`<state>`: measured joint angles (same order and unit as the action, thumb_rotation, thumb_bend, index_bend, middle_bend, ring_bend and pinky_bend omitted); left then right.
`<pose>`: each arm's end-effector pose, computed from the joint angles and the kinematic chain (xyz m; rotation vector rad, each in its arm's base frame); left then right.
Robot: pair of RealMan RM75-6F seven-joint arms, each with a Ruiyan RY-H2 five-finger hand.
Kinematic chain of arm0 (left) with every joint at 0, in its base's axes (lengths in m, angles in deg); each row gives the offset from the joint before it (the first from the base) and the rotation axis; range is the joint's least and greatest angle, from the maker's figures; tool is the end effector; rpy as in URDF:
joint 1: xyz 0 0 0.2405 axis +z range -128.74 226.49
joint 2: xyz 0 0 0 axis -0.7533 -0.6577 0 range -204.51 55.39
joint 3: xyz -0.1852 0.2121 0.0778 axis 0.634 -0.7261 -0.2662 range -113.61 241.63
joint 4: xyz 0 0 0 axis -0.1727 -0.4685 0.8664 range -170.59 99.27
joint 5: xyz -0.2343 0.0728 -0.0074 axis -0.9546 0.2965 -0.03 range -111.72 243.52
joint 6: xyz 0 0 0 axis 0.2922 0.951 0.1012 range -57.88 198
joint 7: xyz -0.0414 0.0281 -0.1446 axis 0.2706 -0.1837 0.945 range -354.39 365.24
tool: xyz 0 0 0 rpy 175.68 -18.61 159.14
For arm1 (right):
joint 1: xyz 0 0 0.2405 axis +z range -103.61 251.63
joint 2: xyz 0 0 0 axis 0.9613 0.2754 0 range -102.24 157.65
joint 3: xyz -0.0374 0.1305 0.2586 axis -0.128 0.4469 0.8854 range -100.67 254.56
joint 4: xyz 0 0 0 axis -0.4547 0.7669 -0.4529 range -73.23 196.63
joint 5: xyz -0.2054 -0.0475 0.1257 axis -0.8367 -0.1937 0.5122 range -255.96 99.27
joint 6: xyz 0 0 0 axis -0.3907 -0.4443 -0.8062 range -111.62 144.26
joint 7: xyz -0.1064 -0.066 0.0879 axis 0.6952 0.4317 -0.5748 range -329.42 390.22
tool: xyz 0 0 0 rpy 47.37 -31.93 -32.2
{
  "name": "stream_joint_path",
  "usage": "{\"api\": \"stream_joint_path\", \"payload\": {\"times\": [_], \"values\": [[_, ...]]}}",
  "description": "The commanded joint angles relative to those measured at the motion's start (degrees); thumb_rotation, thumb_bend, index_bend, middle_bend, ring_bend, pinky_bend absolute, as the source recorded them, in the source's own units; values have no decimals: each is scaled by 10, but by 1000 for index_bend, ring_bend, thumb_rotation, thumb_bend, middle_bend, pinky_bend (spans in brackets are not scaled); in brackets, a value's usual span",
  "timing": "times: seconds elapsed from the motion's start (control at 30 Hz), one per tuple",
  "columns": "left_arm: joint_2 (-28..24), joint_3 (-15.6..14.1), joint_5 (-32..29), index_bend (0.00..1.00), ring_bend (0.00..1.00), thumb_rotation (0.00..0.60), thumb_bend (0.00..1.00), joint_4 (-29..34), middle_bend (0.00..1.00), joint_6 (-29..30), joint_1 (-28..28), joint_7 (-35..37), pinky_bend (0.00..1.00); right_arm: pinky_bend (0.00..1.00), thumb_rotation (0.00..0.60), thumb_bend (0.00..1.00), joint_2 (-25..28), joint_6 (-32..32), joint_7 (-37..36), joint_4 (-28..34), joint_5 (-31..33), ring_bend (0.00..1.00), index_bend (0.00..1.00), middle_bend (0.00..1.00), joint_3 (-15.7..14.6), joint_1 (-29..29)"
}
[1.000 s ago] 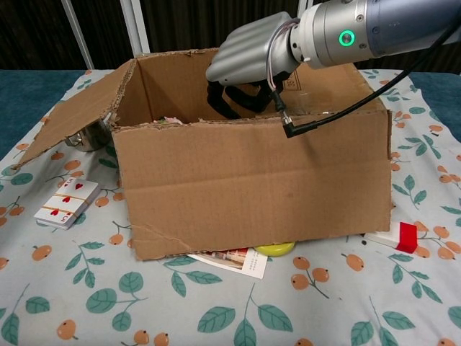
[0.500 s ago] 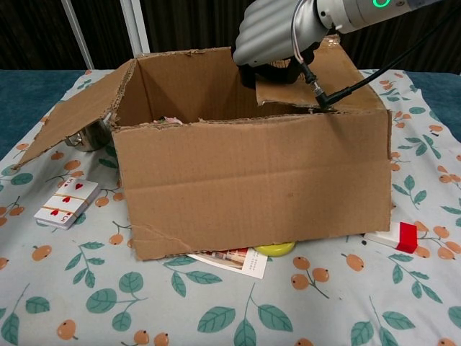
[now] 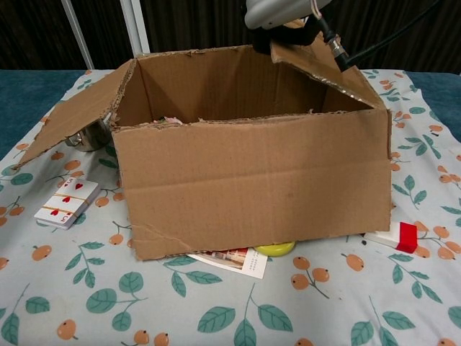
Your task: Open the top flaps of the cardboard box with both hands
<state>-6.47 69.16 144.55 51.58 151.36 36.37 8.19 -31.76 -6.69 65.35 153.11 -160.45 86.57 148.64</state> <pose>-0.3580 0.2553 0.1312 -1.3409 -0.9234 -0.9598 0.0022 -0.4558 0.0687 2.3614 0.4240 0.4023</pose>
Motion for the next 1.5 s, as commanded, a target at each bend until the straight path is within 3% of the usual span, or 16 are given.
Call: {"api": "stream_joint_path", "payload": {"times": [0.03,0.53,0.87,1.1,1.27,1.4,1.5], "values": [[0,1,0,0,0,600,291,0,0,-1,0,0,20,238,600,1000,21,-2,16,13,16,248,640,490,-4,-3],[1,5,3,0,0,600,291,3,0,-3,4,-4,20,238,600,1000,99,2,33,52,46,246,640,489,-13,-1],[1,7,4,0,0,600,293,4,0,-7,5,-3,20,238,600,1000,114,-3,-18,81,61,244,639,480,-1,-5],[0,8,2,0,0,600,295,4,0,-9,6,-1,20,237,600,997,113,-8,-33,75,38,205,613,430,-3,-9],[0,8,1,0,0,600,295,5,0,-12,6,-2,20,235,600,891,118,-12,-48,70,35,186,574,400,-4,-16],[0,9,1,0,0,600,295,6,0,-14,6,-3,20,235,600,705,124,-14,-49,68,25,186,547,393,-10,-22],[0,9,0,0,0,600,296,6,0,-14,6,-4,20,235,600,684,129,-19,-51,69,18,186,542,391,-11,-27]]}}
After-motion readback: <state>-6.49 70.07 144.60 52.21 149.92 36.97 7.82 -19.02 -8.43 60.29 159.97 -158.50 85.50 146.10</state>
